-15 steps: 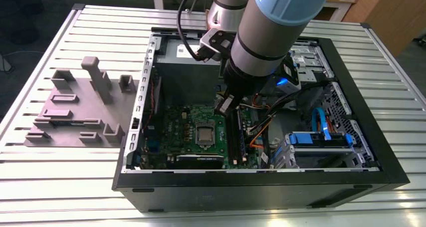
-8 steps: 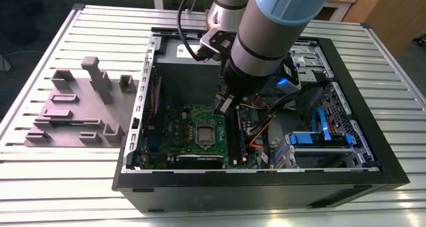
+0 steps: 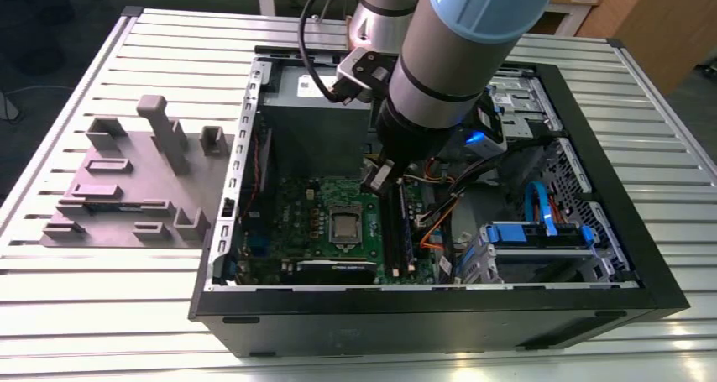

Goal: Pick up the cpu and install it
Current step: 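Install the first cpu locking lever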

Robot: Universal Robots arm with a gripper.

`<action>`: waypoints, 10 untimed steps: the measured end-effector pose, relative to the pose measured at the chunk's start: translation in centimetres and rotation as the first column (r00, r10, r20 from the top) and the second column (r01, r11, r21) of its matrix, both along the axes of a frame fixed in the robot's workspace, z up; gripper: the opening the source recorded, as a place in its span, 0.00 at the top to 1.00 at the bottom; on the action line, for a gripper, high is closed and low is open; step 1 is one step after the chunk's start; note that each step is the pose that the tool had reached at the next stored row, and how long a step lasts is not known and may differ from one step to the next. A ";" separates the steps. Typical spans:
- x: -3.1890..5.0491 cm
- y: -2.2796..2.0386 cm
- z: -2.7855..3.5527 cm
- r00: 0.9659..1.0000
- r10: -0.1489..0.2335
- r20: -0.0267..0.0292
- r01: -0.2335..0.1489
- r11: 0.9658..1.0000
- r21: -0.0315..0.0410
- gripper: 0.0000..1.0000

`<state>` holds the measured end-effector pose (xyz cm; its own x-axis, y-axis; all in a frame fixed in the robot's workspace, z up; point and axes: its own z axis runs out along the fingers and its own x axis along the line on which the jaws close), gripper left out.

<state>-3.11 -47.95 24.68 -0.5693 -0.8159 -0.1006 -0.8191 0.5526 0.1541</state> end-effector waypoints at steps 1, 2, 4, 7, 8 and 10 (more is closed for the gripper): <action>0.00 0.00 0.00 1.000 0.000 0.000 0.000 1.000 0.000 0.83; 0.00 0.00 0.00 1.000 0.000 0.000 0.000 1.000 0.000 0.76; 0.01 0.00 0.00 1.000 0.000 0.000 0.000 1.000 0.000 0.76; 0.02 0.00 0.00 1.000 0.000 0.000 0.000 1.000 0.000 0.84; 0.02 0.00 0.00 1.000 0.000 0.000 0.000 1.000 0.000 0.84; 0.02 0.00 0.00 1.000 0.000 0.000 0.000 1.000 0.000 0.90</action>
